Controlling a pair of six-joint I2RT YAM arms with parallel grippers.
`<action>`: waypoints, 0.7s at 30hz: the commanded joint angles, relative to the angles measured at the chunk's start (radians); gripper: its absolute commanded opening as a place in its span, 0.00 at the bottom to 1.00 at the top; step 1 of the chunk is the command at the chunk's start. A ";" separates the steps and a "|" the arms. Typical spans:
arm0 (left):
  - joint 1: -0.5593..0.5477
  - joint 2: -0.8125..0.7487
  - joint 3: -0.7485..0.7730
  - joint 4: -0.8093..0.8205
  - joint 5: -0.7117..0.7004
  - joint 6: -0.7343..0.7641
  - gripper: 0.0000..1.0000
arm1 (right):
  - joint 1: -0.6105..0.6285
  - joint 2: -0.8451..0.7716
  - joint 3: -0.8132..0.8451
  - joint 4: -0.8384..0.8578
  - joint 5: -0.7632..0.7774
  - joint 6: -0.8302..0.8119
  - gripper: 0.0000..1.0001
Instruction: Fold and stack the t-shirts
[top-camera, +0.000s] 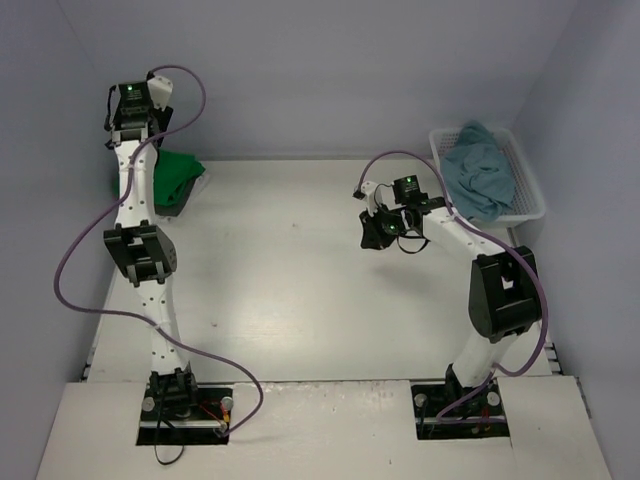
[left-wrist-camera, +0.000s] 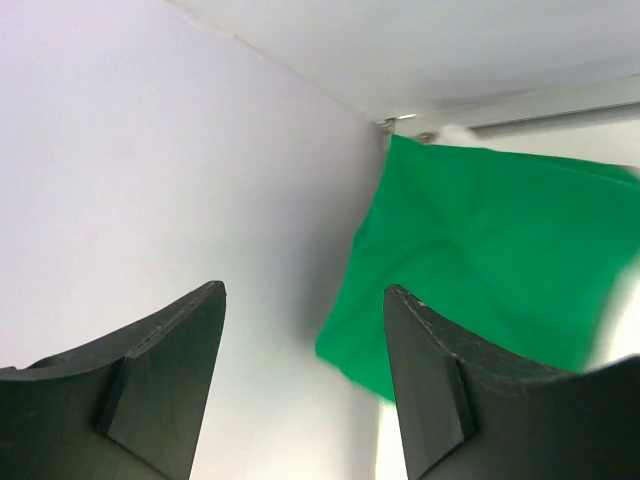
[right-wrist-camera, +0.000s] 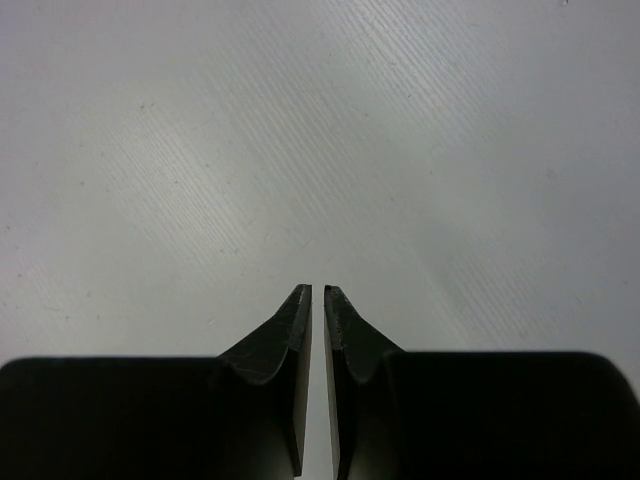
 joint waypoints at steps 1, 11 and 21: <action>-0.012 -0.212 -0.037 -0.118 0.136 -0.153 0.59 | -0.012 -0.042 0.001 0.039 0.006 -0.004 0.08; -0.021 -0.600 -0.445 -0.328 0.661 -0.435 0.59 | -0.098 -0.133 -0.025 0.102 -0.006 0.050 0.12; -0.039 -0.950 -0.867 -0.288 0.957 -0.523 0.63 | -0.183 -0.157 -0.042 0.134 -0.003 0.076 0.25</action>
